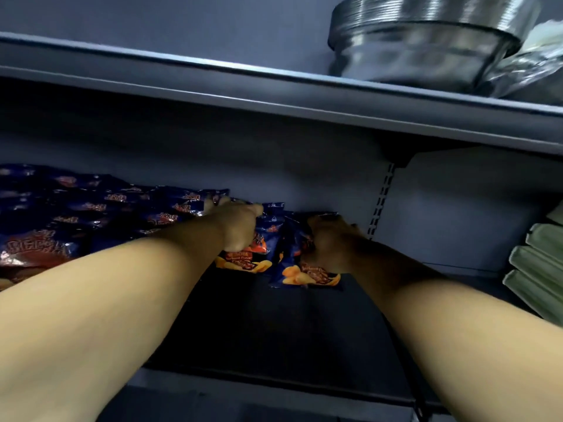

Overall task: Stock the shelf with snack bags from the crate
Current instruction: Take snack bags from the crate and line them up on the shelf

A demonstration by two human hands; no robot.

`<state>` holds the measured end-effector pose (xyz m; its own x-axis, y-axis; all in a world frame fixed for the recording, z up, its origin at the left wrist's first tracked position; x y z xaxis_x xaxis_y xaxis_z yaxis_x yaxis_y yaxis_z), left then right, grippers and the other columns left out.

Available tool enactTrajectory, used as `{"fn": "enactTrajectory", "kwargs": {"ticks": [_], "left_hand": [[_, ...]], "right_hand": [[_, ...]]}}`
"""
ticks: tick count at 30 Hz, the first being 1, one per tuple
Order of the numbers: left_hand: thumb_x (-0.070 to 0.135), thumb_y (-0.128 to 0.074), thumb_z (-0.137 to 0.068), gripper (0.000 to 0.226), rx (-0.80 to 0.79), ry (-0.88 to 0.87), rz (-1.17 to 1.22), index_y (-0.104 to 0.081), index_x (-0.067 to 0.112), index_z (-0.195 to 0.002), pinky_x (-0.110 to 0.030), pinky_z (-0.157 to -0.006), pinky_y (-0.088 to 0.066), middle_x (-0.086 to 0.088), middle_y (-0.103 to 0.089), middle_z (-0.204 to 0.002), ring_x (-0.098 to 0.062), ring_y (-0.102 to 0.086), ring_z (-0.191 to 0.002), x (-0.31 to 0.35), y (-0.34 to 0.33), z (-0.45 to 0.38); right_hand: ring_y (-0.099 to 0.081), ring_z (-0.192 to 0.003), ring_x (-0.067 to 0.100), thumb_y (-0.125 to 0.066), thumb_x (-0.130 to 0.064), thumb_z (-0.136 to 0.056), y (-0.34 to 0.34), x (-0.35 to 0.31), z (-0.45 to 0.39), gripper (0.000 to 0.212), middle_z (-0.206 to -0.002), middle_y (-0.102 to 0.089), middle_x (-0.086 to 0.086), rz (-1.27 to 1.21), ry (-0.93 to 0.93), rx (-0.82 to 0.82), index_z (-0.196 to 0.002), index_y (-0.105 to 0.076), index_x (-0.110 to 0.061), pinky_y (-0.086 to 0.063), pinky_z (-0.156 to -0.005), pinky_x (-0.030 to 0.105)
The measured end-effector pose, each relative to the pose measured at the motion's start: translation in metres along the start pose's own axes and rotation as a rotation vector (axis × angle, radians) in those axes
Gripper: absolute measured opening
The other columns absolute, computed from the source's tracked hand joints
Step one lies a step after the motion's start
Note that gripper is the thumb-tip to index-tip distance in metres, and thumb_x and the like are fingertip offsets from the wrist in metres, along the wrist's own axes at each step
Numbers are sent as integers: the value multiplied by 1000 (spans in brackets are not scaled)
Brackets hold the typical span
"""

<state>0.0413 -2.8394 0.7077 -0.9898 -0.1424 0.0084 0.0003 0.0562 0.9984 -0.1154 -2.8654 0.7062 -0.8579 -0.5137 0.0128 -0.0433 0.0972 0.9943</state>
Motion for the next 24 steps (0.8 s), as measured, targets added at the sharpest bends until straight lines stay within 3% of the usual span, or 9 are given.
{"fn": "enactTrajectory", "kwargs": {"ticks": [9,16,24], "left_hand": [[-1,-51,-79,80,49,6,-102,-26,30,-148,-60,-113,0,-12,-20,-152,-37,-11,-140,-6,-12,-39],[5,-51,-84,74,119,-3,-249,-24,32,-148,-54,-108,-20,-13,-23,-146,-36,-22,-132,-6,-17,-47],[8,-47,-88,82,181,-34,-155,-2,26,-154,-55,-114,-20,-15,-19,-150,-37,-20,-137,-8,-22,-41]], "right_hand": [[-33,-134,35,-65,-43,-86,-30,7,-41,69,-146,-39,10,-7,-24,-55,-142,-31,-20,-33,-105,49],[-28,-137,34,-67,-42,-85,-42,13,-58,75,-150,-34,6,-85,-31,8,-145,-30,-16,-30,-109,46],[-28,-137,33,-62,-49,-85,-43,13,-56,76,-147,-33,8,-39,-38,80,-146,-29,-17,-18,-116,50]]}}
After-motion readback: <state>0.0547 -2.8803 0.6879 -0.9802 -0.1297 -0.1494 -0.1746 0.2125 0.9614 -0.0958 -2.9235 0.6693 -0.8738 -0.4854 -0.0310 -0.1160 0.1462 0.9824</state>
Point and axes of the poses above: each hand's wrist, its own z-axis away from the middle knuckle, its own y-axis out of the back of the hand, x = y × z, the point moved 9 cm from there along -z, towards the middle knuckle
